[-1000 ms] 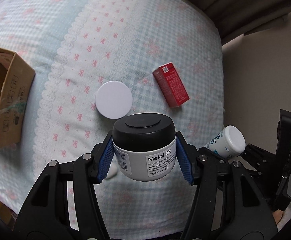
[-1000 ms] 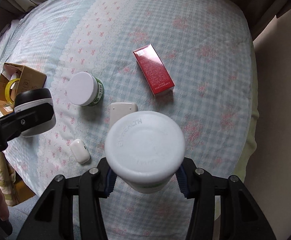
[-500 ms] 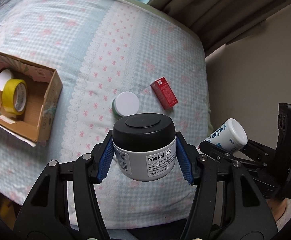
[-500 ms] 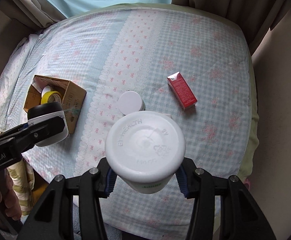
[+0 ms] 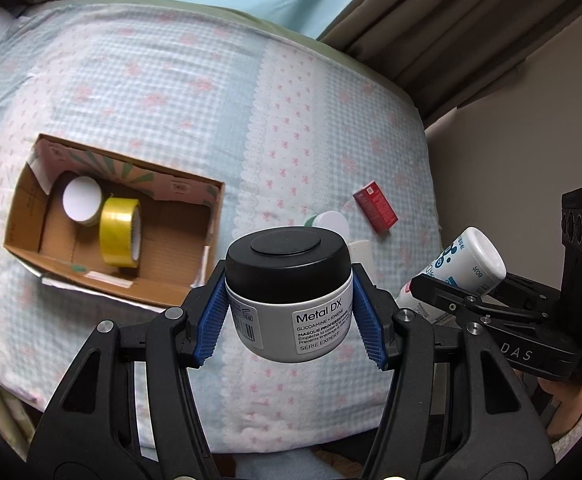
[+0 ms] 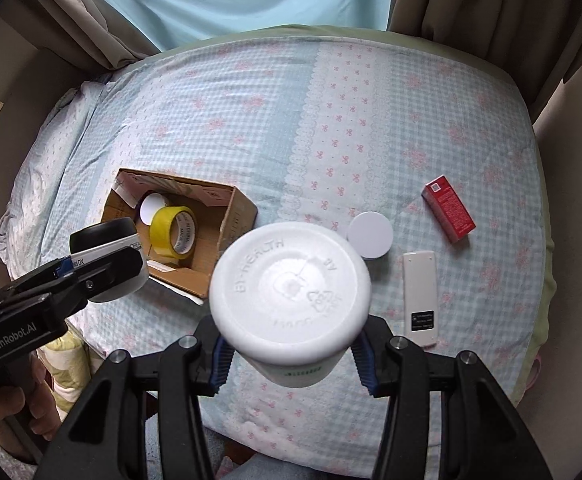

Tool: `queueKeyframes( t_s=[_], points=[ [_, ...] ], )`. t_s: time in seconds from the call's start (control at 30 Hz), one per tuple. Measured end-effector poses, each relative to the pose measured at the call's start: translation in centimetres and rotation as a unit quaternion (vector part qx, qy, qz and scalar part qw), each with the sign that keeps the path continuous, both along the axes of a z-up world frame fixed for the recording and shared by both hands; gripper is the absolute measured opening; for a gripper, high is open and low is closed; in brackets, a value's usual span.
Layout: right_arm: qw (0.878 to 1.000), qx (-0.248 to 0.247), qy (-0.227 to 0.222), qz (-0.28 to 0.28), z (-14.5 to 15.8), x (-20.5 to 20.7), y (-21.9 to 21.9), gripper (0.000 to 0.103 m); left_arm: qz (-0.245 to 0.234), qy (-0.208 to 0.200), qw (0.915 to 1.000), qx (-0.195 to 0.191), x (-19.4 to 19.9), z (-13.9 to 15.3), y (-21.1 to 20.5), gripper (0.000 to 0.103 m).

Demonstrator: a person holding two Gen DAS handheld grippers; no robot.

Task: Organize rigid objects
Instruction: 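Carry the Metal DX jar and pill bottle over the box with both tools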

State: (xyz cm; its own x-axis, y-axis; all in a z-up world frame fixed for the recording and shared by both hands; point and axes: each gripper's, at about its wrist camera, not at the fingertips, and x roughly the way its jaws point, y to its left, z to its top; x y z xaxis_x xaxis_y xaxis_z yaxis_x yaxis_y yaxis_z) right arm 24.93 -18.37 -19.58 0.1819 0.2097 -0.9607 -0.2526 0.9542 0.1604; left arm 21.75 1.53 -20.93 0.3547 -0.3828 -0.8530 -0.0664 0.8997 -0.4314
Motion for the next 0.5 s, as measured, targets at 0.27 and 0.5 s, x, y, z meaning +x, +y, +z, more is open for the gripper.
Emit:
queueKeyframes(
  t_s=[0.27, 0.5],
  points=[
    [0.999, 0.014, 0.029, -0.030, -2.3, 1.2, 10.0, 0.046, -0.020, 0.007, 0.9991, 0.037, 1.9, -1.6, 12.4, 0.054],
    [0.996, 0.026, 0.062, -0.056, -6.0, 2.7, 17.4, 0.046, -0.033, 0.040, 0.9961, 0.071, 4.2, -5.7, 21.0, 0.054]
  ],
)
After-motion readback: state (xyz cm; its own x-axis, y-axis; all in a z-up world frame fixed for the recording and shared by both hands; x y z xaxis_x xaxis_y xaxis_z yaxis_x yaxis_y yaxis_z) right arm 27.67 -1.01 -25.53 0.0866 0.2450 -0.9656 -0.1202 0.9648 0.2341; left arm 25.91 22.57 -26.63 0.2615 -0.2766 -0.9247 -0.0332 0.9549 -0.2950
